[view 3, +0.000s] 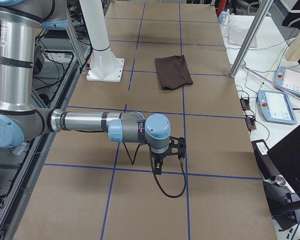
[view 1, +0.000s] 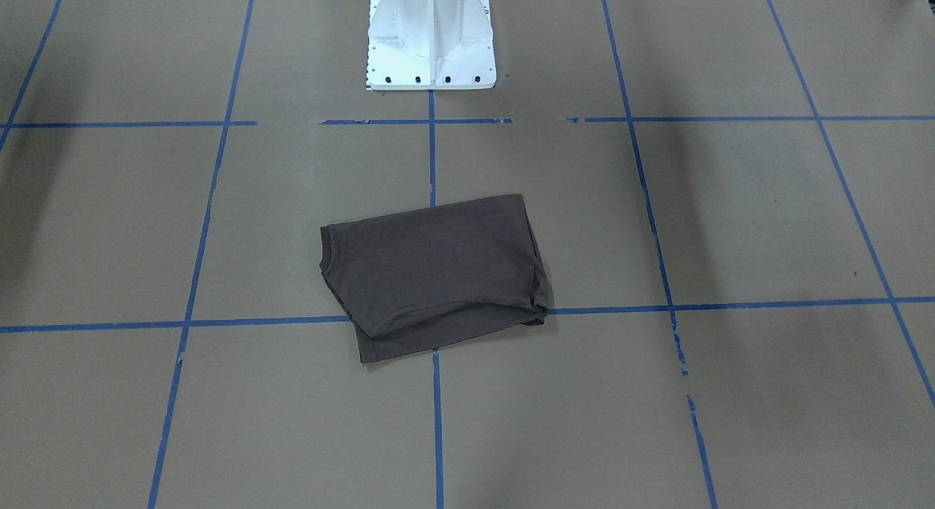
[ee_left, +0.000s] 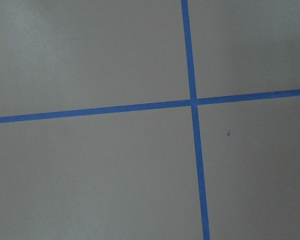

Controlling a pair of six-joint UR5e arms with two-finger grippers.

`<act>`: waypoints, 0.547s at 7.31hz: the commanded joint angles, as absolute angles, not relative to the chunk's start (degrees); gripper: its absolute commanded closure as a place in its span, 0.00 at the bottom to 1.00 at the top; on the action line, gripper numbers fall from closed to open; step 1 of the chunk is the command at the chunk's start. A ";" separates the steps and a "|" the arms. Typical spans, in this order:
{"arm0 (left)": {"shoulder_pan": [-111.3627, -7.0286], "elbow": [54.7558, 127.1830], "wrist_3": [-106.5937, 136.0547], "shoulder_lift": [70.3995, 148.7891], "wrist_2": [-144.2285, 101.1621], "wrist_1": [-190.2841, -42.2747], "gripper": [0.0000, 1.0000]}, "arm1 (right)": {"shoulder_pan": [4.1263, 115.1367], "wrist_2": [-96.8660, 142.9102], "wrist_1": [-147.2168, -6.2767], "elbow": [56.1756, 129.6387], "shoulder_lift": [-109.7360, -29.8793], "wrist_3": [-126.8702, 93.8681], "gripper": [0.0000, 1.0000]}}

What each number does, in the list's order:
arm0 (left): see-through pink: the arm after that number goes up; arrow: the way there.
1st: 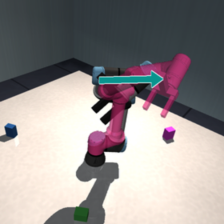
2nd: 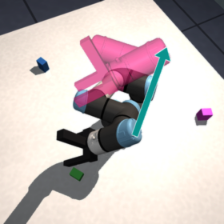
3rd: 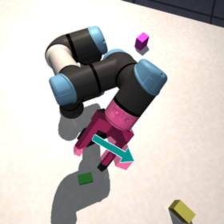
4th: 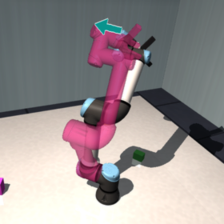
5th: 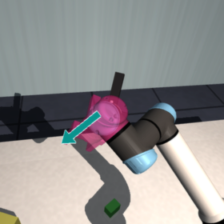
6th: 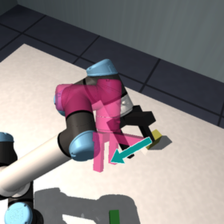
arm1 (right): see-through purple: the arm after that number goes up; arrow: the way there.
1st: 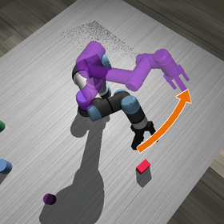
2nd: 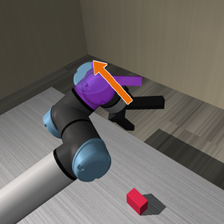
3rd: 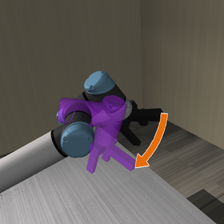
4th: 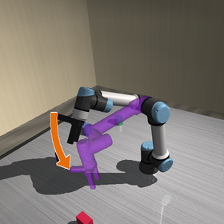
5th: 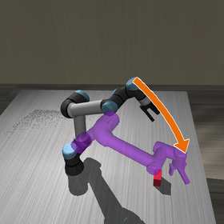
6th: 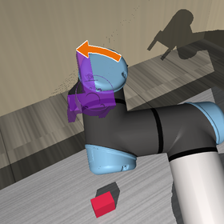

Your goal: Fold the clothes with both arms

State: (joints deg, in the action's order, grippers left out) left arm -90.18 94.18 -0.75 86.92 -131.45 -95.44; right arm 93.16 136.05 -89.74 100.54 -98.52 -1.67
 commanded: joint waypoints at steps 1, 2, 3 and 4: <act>-90.18 94.22 -0.79 86.92 -131.48 -95.45 0.00 | 93.16 136.05 -89.74 100.55 -98.53 -1.67 0.00; -90.18 94.31 -0.79 87.01 -131.48 -95.45 0.00 | 93.16 136.23 -89.74 100.55 -98.61 -1.67 0.00; -90.18 94.31 -0.88 87.10 -131.48 -95.36 0.00 | 93.16 136.23 -89.74 100.55 -98.61 -1.76 0.00; -90.18 94.31 -0.88 87.19 -131.48 -95.45 0.00 | 93.16 136.23 -89.74 100.55 -98.61 -1.76 0.00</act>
State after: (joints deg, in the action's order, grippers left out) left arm -90.18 94.29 -0.85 87.09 -131.48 -95.41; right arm 93.16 136.21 -89.74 100.54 -98.60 -1.73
